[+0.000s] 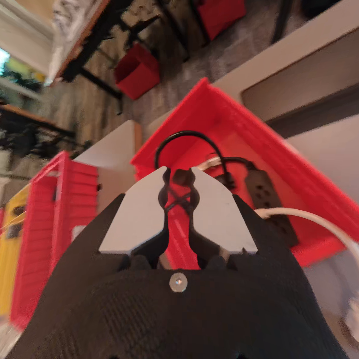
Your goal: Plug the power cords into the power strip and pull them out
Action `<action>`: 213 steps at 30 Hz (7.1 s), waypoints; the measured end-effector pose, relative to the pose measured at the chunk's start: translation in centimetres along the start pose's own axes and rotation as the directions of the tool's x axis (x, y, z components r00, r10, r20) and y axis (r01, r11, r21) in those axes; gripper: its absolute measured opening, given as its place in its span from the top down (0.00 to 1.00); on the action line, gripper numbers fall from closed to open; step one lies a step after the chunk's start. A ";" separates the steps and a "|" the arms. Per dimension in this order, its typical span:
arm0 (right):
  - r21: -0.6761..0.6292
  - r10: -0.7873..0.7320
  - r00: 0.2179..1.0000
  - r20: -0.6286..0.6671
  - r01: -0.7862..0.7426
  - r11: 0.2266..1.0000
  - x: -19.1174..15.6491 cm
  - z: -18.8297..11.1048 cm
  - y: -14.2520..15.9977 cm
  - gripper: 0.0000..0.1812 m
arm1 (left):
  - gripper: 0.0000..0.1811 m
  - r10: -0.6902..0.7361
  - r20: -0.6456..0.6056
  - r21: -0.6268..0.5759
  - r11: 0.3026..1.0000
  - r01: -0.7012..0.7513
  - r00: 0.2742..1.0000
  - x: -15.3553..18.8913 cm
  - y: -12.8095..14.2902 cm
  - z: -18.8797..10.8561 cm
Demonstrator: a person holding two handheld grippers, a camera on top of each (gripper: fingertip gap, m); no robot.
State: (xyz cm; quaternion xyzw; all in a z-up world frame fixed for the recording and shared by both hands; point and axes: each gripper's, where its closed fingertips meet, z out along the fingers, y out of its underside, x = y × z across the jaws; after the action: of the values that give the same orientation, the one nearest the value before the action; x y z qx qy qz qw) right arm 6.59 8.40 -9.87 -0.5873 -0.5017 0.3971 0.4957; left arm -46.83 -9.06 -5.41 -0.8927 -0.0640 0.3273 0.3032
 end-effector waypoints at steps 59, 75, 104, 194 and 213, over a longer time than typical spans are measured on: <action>0.094 -0.315 0.926 0.207 0.302 0.949 -7.6 -1.1 -2.2 0.90 | 0.76 0.558 -0.697 0.611 0.791 -0.034 0.450 39.5 -6.7 -22.0; -0.256 -0.398 0.671 0.626 0.659 0.708 -14.8 -0.4 9.5 0.68 | 0.76 0.749 -0.653 0.704 0.655 -0.274 0.114 50.8 2.5 -22.9; -0.355 -0.270 0.779 0.566 0.525 0.773 -13.5 0.0 9.6 0.69 | 0.76 0.671 -0.731 0.622 0.730 -0.282 0.125 48.2 3.7 -19.5; 0.278 -0.067 0.837 0.544 -0.104 0.955 -15.8 -1.6 -3.3 0.81 | 0.95 0.583 -0.727 0.288 0.739 0.609 -0.363 41.6 -10.7 -34.9; 0.075 -0.484 0.846 -0.223 0.510 0.857 -8.5 -0.4 -2.6 1.00 | 0.89 0.618 -0.718 0.687 0.560 0.464 0.319 43.1 -11.8 -30.2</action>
State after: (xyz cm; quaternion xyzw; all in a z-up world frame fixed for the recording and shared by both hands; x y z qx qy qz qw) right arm 4.98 0.01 -7.53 -0.4392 -0.5584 0.2272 0.6661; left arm 6.51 -1.15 -3.84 -0.6464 0.3379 -0.2533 0.6355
